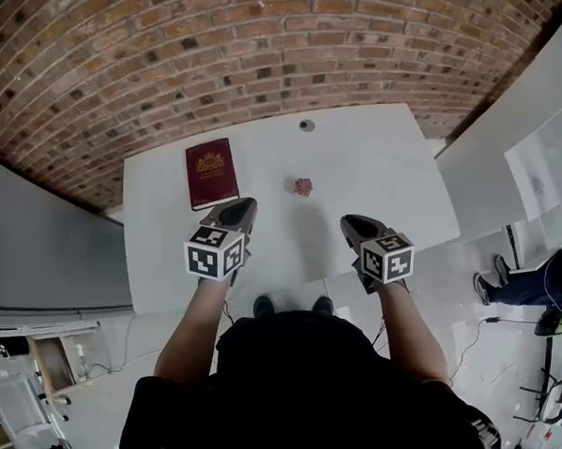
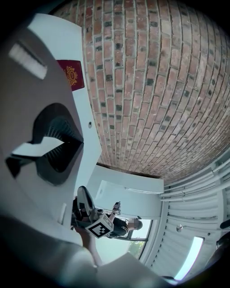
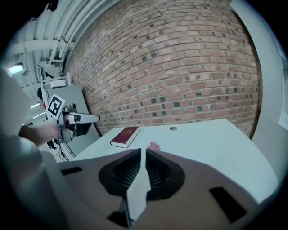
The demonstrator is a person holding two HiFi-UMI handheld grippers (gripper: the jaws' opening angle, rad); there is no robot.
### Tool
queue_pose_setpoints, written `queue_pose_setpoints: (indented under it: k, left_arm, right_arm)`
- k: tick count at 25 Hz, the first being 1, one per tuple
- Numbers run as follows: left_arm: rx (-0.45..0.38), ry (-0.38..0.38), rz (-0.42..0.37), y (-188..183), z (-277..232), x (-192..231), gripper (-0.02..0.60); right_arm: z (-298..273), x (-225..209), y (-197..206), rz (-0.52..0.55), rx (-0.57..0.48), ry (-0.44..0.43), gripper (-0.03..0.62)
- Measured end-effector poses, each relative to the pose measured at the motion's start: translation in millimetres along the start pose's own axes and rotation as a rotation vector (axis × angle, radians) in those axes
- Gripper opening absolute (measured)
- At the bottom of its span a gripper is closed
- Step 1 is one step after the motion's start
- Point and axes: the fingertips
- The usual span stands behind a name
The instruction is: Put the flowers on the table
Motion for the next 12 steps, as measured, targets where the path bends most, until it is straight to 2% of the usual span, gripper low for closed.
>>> queue_pose_setpoints:
  k: [6,12]
  left_arm:
    - [-0.008,-0.020,-0.029,-13.1,-7.4,-14.6,0.012]
    - [-0.046,-0.026,-0.056,-37.4,-7.7,-22.8,0.012]
  right_arm:
    - [22.5,-1.1,-32.2,0.058,-0.104,-0.035,0.015]
    - [51.0,-0.1,-73.2,0.098,-0.211,-0.044,0.014]
Point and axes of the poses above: the fingertips, and each gripper's own axes: z backward along the fingers, x to its left, y out of its underside, and after that the axes turned 2 degrees about -x, right-handed
